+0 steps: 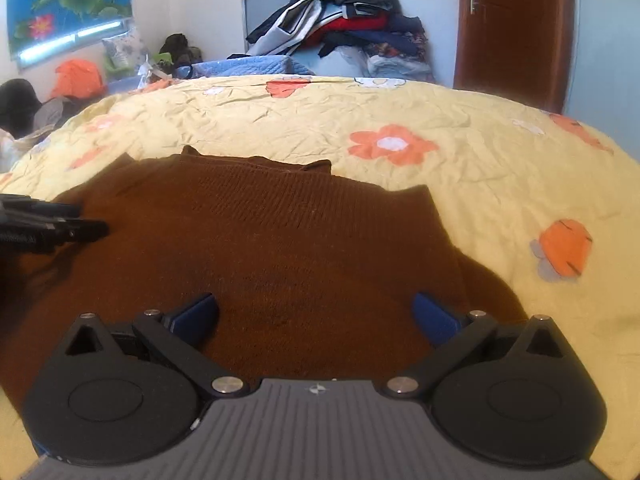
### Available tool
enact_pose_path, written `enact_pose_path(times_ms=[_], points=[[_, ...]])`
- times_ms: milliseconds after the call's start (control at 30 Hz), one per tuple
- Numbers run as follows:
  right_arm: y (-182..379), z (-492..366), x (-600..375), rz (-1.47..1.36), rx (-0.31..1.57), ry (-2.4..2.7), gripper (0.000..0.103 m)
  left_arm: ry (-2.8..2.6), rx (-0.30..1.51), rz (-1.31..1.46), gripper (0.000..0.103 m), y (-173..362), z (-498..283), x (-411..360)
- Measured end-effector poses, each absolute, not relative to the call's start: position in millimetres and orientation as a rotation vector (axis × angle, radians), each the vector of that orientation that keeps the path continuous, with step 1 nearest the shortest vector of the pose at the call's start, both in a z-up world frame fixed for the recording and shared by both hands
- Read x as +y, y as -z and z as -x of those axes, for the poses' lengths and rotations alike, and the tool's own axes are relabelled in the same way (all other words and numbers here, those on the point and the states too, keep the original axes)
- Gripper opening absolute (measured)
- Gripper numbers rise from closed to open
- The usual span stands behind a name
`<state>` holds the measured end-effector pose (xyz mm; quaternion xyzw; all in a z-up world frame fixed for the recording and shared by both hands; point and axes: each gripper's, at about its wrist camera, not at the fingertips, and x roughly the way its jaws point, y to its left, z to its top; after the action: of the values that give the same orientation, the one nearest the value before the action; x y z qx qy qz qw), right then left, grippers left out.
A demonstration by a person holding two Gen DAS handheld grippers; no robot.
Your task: Fold small clothes
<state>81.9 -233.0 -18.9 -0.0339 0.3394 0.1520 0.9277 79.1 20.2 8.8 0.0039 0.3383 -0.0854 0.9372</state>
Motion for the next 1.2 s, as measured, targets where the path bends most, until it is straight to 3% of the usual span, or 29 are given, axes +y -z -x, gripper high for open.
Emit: enact_pose_path(times_ms=[200,333,500,567,767,933,1167,1200], points=[[-6.0,-77.4,-230.3,0.041,0.724,-0.298,0.103,0.147,0.684,0.068,0.078,-36.0,-43.5,25.3],[-27.0,-87.8,-226.8,-0.063,0.676,-0.380,0.103,0.141,0.722,0.079,0.078,-27.1,-45.8,19.3],[-0.9,-147.3,-201.3,0.027,0.821,-0.339,0.103,0.129,0.697,-0.027,0.083,-11.9,-47.9,7.2],[11.5,-142.7,-195.0,0.128,0.773,-0.323,0.103,0.121,0.690,-0.033,0.083,-12.7,-43.0,7.8],[-3.8,-130.9,-194.8,0.096,0.807,-0.301,0.101,0.091,0.662,0.228,0.082,-40.4,25.0,44.6],[-28.5,-117.6,-139.2,0.050,0.717,-0.521,0.103,-0.005,0.698,0.379,0.082,-35.1,65.7,66.0],[10.2,-132.7,-35.1,0.248,0.817,-0.661,0.103,-0.017,0.749,0.619,0.082,-19.5,66.5,90.5],[13.4,-130.0,-38.1,0.233,0.754,-0.676,0.103,-0.007,0.755,0.662,0.082,-18.7,66.8,93.4]])
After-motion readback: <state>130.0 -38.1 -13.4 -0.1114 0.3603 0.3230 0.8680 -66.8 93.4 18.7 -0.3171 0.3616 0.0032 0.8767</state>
